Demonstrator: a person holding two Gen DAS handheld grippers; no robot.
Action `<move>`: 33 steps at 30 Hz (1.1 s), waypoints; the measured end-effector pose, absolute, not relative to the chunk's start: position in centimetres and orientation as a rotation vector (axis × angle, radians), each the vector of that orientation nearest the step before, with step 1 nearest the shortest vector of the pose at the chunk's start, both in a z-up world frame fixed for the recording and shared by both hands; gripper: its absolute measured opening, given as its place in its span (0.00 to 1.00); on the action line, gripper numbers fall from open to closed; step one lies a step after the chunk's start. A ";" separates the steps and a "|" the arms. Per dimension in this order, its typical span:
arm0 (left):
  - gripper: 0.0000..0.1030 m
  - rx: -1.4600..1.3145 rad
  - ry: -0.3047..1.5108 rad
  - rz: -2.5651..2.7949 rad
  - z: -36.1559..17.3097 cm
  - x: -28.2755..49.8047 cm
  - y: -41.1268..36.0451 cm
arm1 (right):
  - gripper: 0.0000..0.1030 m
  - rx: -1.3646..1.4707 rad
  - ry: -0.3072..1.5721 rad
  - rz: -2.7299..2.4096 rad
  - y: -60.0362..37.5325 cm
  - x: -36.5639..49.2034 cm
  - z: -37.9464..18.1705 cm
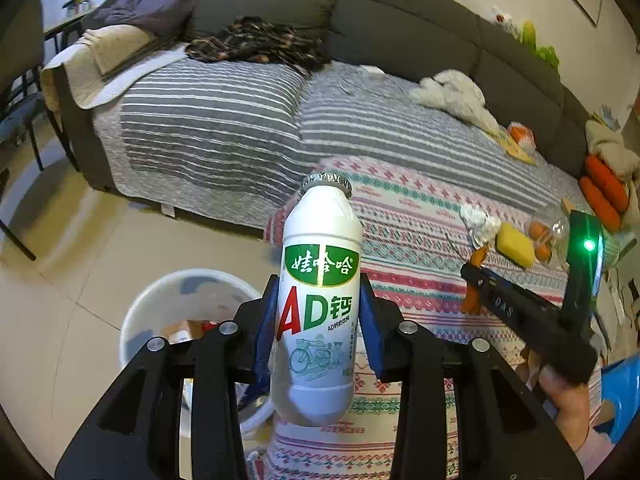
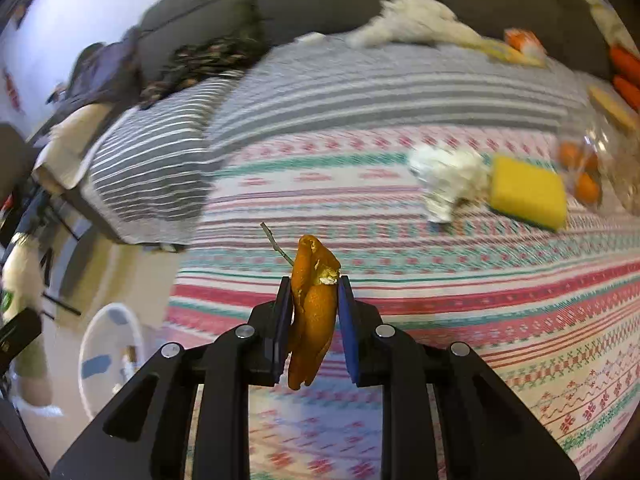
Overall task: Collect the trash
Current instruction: 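Carry the bottle and orange peel to the white bin and release both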
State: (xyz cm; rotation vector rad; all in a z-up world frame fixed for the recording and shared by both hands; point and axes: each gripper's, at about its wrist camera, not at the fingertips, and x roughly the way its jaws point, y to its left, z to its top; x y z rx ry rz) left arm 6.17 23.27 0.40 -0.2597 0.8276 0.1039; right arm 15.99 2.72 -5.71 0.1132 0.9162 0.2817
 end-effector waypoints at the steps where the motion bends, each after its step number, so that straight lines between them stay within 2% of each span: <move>1: 0.35 -0.268 0.819 0.112 0.6 5.9 23.8 | 0.22 0.104 0.907 0.312 3.8 15.5 -5.2; 7: 0.35 -0.335 0.773 0.176 1.7 3.9 27.7 | 0.22 0.055 0.892 0.472 10.6 12.8 -3.8; 14: 0.35 -0.404 0.734 0.256 2.4 1.9 32.1 | 0.22 0.002 0.909 0.590 17.6 10.6 -4.6; 17: 0.35 -0.420 0.736 0.278 2.2 1.3 33.5 | 0.26 0.006 0.931 0.620 19.4 10.0 -5.1; 18: 0.35 -0.423 0.738 0.281 2.1 1.2 33.8 | 0.40 0.009 0.934 0.620 19.7 9.9 -5.2; 19: 0.35 -0.426 0.740 0.287 2.0 1.1 34.1 | 0.60 0.014 0.935 0.616 19.8 9.7 -5.3; 21: 0.35 -0.432 0.745 0.295 1.8 1.0 34.7 | 0.69 0.033 0.923 0.591 19.6 9.7 -5.3; 24: 0.35 -0.438 0.756 0.296 1.5 1.0 35.2 | 0.74 0.040 0.925 0.561 19.2 10.1 -5.4; 33: 0.35 -0.430 0.789 0.275 0.8 2.1 34.6 | 0.78 0.074 0.924 0.487 16.4 11.1 -5.4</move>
